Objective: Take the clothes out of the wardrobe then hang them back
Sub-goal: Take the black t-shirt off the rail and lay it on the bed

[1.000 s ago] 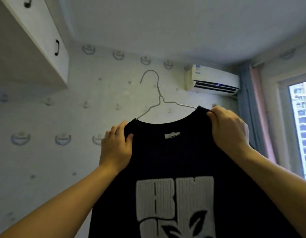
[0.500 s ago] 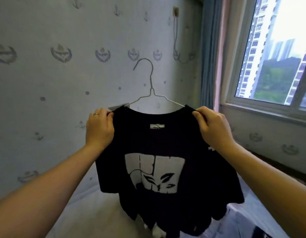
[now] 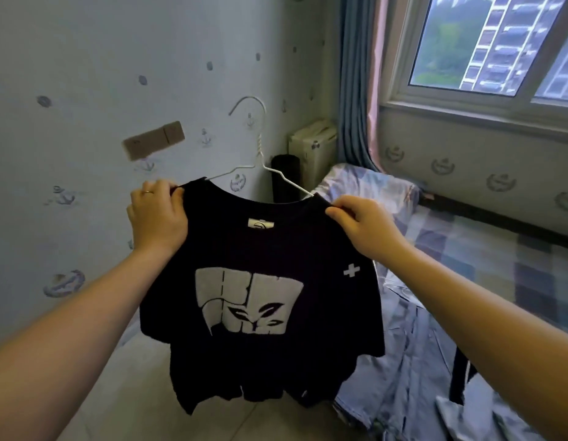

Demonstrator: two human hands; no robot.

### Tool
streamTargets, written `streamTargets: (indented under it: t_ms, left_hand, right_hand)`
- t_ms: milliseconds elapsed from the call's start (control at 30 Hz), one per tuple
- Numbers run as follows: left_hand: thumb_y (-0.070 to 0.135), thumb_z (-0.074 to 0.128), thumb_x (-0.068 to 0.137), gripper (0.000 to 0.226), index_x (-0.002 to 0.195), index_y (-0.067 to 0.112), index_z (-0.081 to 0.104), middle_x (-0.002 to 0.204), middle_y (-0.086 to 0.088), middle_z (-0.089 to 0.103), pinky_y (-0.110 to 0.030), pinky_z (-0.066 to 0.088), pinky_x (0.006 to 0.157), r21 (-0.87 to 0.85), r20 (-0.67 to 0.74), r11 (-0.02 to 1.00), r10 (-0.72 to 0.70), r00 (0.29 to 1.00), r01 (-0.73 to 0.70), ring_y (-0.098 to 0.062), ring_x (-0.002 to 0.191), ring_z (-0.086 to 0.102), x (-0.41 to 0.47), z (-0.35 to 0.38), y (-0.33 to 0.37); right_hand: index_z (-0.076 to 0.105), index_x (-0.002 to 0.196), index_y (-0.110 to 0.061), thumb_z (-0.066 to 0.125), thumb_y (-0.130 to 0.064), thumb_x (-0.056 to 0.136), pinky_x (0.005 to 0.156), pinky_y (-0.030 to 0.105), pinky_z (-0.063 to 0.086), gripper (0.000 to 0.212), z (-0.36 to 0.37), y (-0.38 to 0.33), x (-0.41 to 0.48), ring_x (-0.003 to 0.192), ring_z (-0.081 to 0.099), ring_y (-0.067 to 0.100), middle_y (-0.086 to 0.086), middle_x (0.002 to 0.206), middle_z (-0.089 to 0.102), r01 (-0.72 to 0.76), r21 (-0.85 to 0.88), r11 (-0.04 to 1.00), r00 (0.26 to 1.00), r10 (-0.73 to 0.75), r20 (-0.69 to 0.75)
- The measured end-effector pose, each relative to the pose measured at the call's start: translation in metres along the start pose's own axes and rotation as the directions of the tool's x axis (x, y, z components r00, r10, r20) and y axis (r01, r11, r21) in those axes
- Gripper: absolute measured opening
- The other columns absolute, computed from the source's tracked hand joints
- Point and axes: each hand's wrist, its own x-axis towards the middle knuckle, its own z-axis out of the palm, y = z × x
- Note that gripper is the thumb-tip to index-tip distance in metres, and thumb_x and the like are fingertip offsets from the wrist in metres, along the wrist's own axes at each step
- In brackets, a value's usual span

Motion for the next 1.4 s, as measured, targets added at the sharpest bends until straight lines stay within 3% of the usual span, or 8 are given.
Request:
streamTargets:
  t_ms: [133,400,633,767,933,1200,1300,1400]
  left_hand:
    - [0.027,0.044,0.103,0.027,0.107,0.005,0.059,0.113,-0.023,0.056,-0.051,0.035,0.089,0.033,0.132,0.999,0.026,0.991,-0.030,-0.044,0.110,0.046,0.025,0.056,-0.019]
    - [0.030,0.044,0.103,0.023,0.104,0.014,0.061,0.115,-0.015,0.059,-0.048,0.035,0.090,-0.018,0.322,0.995,0.101,0.941,-0.100,-0.039,0.110,0.047,0.073,0.178,-0.008]
    - [0.030,0.042,0.103,0.024,0.105,0.016,0.061,0.115,-0.013,0.059,-0.046,0.033,0.089,-0.070,0.404,0.990,0.137,0.905,-0.119,-0.038,0.110,0.046,0.131,0.279,0.038]
    - [0.029,0.043,0.103,0.022,0.104,0.015,0.060,0.112,-0.014,0.059,-0.046,0.035,0.086,-0.107,0.372,0.984,0.173,0.912,-0.143,-0.039,0.107,0.047,0.173,0.326,0.070]
    - [0.029,0.044,0.103,0.022,0.107,0.015,0.061,0.114,-0.013,0.059,-0.046,0.036,0.088,-0.137,0.421,0.976,0.214,0.881,-0.172,-0.038,0.111,0.046,0.207,0.383,0.089]
    - [0.032,0.050,0.099,0.019,0.101,0.020,0.065,0.112,-0.006,0.059,-0.046,0.037,0.089,-0.122,0.619,0.971,0.237,0.748,-0.207,-0.034,0.110,0.046,0.208,0.513,0.076]
    - [0.030,0.053,0.098,0.017,0.100,0.019,0.065,0.110,-0.009,0.059,-0.047,0.038,0.085,-0.104,0.692,0.962,0.251,0.677,-0.251,-0.035,0.104,0.047,0.195,0.559,0.060]
    - [0.027,0.050,0.100,0.018,0.103,0.016,0.063,0.111,-0.013,0.058,-0.044,0.039,0.077,-0.166,0.778,0.969,0.244,0.579,-0.185,-0.037,0.100,0.052,0.182,0.603,0.050]
  right_hand:
    - [0.068,0.089,-0.025,0.060,-0.031,0.095,0.073,0.028,0.049,0.012,0.037,0.030,0.015,0.075,0.061,0.008,-0.009,0.077,0.066,-0.128,0.024,0.992,0.991,0.126,0.053]
    - [0.071,0.101,-0.019,0.063,-0.025,0.094,0.079,0.031,0.049,0.012,0.076,0.110,0.046,0.081,0.062,0.015,-0.006,0.085,0.068,-0.371,0.001,0.929,0.927,0.370,0.061]
    - [0.068,0.097,-0.024,0.061,-0.020,0.095,0.074,0.022,0.049,0.008,0.069,0.181,0.105,0.080,0.063,0.011,-0.006,0.085,0.069,-0.484,0.060,0.873,0.875,0.485,-0.003]
    - [0.067,0.098,-0.026,0.060,-0.019,0.096,0.069,0.010,0.041,0.010,0.055,0.215,0.151,0.080,0.059,0.000,-0.013,0.084,0.064,-0.495,0.073,0.866,0.863,0.500,-0.075]
    - [0.068,0.099,-0.021,0.060,-0.017,0.096,0.072,0.019,0.046,0.010,0.056,0.250,0.188,0.078,0.057,0.002,-0.014,0.082,0.061,-0.537,0.051,0.842,0.834,0.539,-0.117]
    - [0.071,0.095,-0.011,0.065,-0.009,0.090,0.081,0.039,0.049,0.008,0.117,0.329,0.213,0.084,0.061,0.024,0.004,0.088,0.069,-0.746,-0.047,0.665,0.664,0.735,-0.135]
    - [0.072,0.094,-0.017,0.067,-0.013,0.088,0.082,0.039,0.040,0.009,0.155,0.358,0.208,0.092,0.058,0.029,-0.001,0.091,0.071,-0.810,-0.155,0.565,0.586,0.789,-0.186]
    - [0.073,0.096,-0.025,0.068,-0.020,0.088,0.082,0.040,0.033,0.011,0.193,0.388,0.202,0.097,0.056,0.029,-0.006,0.094,0.072,-0.863,-0.258,0.435,0.495,0.829,-0.261]
